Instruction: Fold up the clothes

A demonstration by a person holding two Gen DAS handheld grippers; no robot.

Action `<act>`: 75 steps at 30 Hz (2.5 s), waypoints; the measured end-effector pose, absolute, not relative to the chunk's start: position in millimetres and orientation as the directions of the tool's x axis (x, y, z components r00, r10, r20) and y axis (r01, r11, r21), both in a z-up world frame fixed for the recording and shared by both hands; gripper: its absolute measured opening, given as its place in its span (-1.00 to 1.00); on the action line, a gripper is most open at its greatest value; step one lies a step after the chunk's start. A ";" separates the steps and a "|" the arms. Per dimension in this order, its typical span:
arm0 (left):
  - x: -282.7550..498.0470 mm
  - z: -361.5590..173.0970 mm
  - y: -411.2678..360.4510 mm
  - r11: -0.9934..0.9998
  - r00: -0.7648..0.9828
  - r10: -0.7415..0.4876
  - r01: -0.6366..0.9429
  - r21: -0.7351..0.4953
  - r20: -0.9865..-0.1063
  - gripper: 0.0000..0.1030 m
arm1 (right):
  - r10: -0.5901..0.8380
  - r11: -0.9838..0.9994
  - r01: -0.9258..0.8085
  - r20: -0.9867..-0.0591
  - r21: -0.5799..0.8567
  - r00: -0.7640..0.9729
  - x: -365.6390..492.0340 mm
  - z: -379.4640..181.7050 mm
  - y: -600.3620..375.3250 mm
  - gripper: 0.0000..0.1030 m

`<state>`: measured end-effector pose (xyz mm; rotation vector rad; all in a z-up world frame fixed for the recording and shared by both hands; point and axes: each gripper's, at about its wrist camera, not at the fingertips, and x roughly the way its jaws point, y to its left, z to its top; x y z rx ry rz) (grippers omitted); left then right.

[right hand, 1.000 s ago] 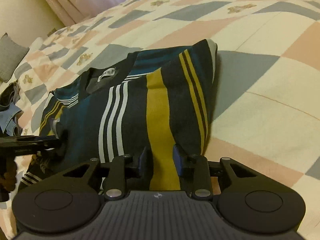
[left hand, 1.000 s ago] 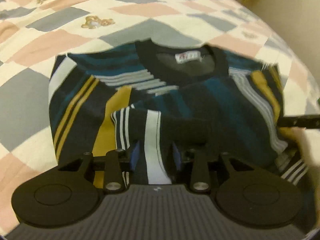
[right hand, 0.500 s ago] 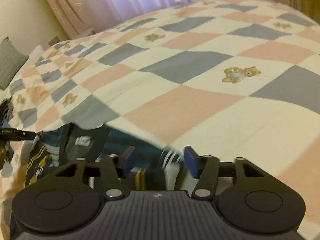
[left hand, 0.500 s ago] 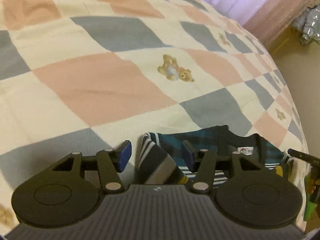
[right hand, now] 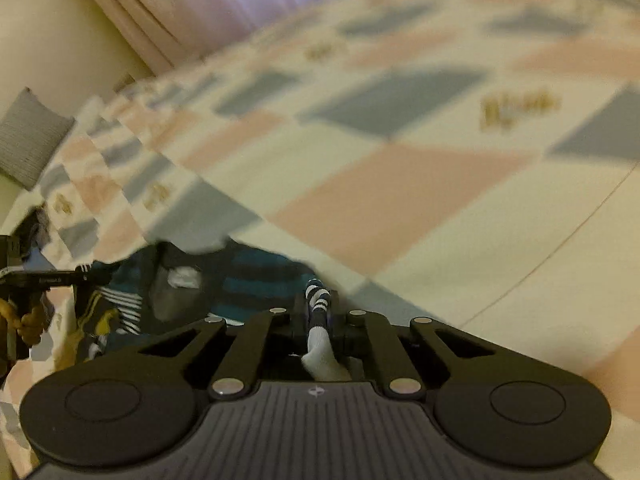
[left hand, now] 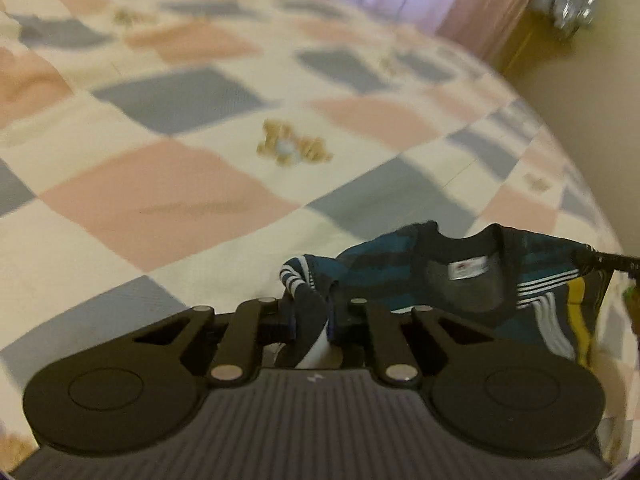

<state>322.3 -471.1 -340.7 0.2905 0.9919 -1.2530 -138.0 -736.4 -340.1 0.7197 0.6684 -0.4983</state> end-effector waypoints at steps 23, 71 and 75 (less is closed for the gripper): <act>165.5 -353.2 -199.1 0.354 -0.018 -0.606 0.889 -0.290 -0.795 -0.69 | -0.297 0.752 0.648 -0.816 0.121 0.496 -272.3 -320.7 -404.4 -0.77; 181.6 -384.4 -166.1 0.571 -0.234 -0.722 0.329 -0.752 -0.651 -0.89 | -0.287 -0.162 0.575 -0.596 0.802 0.750 -355.6 -362.8 -425.1 -0.81; 172.5 -380.2 -160.1 0.470 -0.288 -0.801 0.241 -0.849 -0.525 -0.89 | -0.331 -0.046 0.535 -0.518 0.844 0.789 -363.2 -339.2 -430.0 -0.85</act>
